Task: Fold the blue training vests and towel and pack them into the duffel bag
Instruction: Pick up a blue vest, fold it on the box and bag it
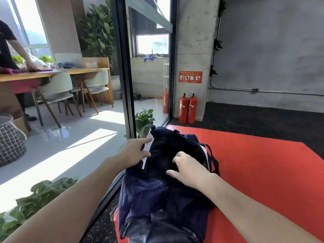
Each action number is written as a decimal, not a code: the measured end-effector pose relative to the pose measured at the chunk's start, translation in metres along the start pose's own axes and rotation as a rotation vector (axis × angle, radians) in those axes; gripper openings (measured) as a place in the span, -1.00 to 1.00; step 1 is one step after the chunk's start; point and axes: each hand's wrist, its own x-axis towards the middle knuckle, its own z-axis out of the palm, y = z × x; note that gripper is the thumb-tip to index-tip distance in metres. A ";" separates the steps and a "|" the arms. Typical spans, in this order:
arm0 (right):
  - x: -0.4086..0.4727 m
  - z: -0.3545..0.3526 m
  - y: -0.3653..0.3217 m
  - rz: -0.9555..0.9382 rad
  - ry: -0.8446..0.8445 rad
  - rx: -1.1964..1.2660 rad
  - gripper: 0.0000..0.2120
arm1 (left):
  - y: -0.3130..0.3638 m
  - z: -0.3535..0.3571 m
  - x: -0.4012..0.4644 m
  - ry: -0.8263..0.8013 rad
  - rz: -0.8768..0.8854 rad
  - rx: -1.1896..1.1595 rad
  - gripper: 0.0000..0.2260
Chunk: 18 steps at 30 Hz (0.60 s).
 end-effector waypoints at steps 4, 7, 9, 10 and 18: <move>0.035 0.014 0.021 0.258 -0.034 0.185 -0.24 | -0.008 0.002 0.004 -0.028 0.000 0.030 -0.43; 0.041 0.021 0.045 0.338 -0.027 0.126 -0.11 | -0.013 0.007 0.004 0.018 0.013 0.196 -0.49; 0.042 0.024 0.056 0.353 0.007 0.093 -0.10 | -0.007 0.016 0.010 0.175 0.101 0.276 -0.56; 0.043 0.024 0.059 0.358 0.019 0.098 -0.10 | 0.000 0.023 0.014 0.209 0.147 0.225 -0.61; 0.052 0.008 0.059 0.383 0.056 0.153 -0.21 | 0.002 0.072 0.063 -0.255 0.066 0.360 -0.50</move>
